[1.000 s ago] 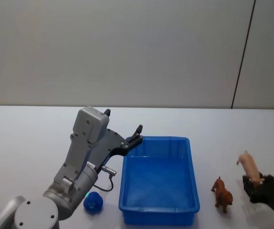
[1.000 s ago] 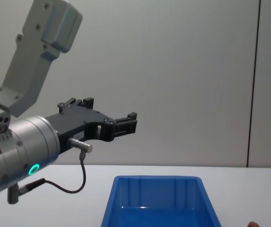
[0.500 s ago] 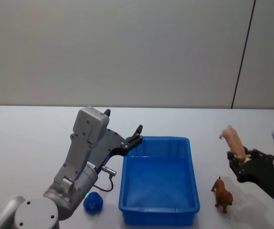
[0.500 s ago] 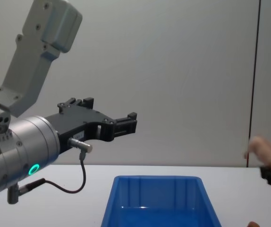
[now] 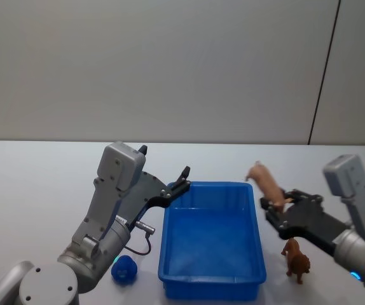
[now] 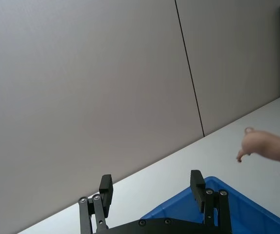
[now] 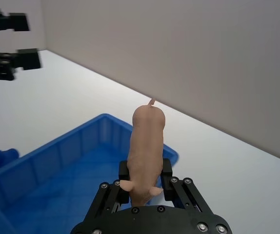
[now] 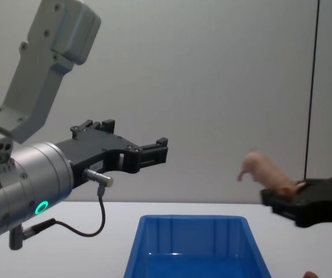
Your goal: Pick up the two dolls from the table and place them into the box.
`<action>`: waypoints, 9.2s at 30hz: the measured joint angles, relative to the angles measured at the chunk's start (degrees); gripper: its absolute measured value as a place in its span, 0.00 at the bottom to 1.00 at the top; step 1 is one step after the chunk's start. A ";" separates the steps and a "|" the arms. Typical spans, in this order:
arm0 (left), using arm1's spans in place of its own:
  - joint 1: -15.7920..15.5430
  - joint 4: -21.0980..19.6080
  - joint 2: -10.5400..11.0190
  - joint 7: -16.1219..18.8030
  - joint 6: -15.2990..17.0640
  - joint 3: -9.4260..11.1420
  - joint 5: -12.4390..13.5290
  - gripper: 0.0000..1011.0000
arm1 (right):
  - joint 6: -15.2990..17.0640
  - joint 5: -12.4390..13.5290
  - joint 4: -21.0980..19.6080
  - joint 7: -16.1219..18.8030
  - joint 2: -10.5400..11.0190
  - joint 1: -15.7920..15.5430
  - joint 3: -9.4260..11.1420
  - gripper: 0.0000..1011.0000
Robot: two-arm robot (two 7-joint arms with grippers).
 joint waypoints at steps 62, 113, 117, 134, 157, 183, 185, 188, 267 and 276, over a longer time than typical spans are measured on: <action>0.00 0.00 0.00 0.00 0.00 0.00 0.00 0.99 | 4.96 6.12 -5.45 -2.99 7.23 -9.26 2.34 0.99; 0.00 0.00 0.00 0.00 0.00 0.00 0.00 0.99 | 7.77 4.95 0.92 -5.71 3.56 -6.36 0.18 0.42; 0.00 0.00 0.00 0.00 0.00 0.00 0.00 0.99 | 6.39 4.80 0.34 -6.34 3.59 -6.05 0.44 0.42; 0.00 0.00 0.00 0.00 0.00 0.00 0.00 0.99 | 0.65 4.63 -2.80 -4.92 3.17 -3.00 1.27 0.42; 0.00 0.00 0.00 0.00 0.00 0.00 0.00 0.99 | 0.19 0.36 0.65 3.20 -1.03 0.77 -3.26 0.54; 0.00 0.00 0.00 0.00 0.00 0.00 0.00 0.99 | -2.92 5.86 0.57 1.58 3.41 -1.70 0.17 0.99; 0.00 0.00 0.00 0.00 0.00 0.00 0.00 0.99 | -3.10 6.31 0.43 1.58 4.03 -2.07 0.60 0.99; 0.00 0.00 0.00 0.00 0.00 0.00 0.00 0.99 | -3.24 6.71 0.32 1.59 4.58 -2.41 0.99 0.99; 8.88 8.00 8.22 -12.31 7.36 -2.65 -6.21 0.99 | -3.92 8.68 -0.22 1.60 7.28 -4.03 2.90 0.99; 7.35 10.58 7.67 -14.18 6.97 -3.10 -4.72 0.90 | -3.92 8.68 -0.21 1.60 7.28 -4.03 2.90 0.99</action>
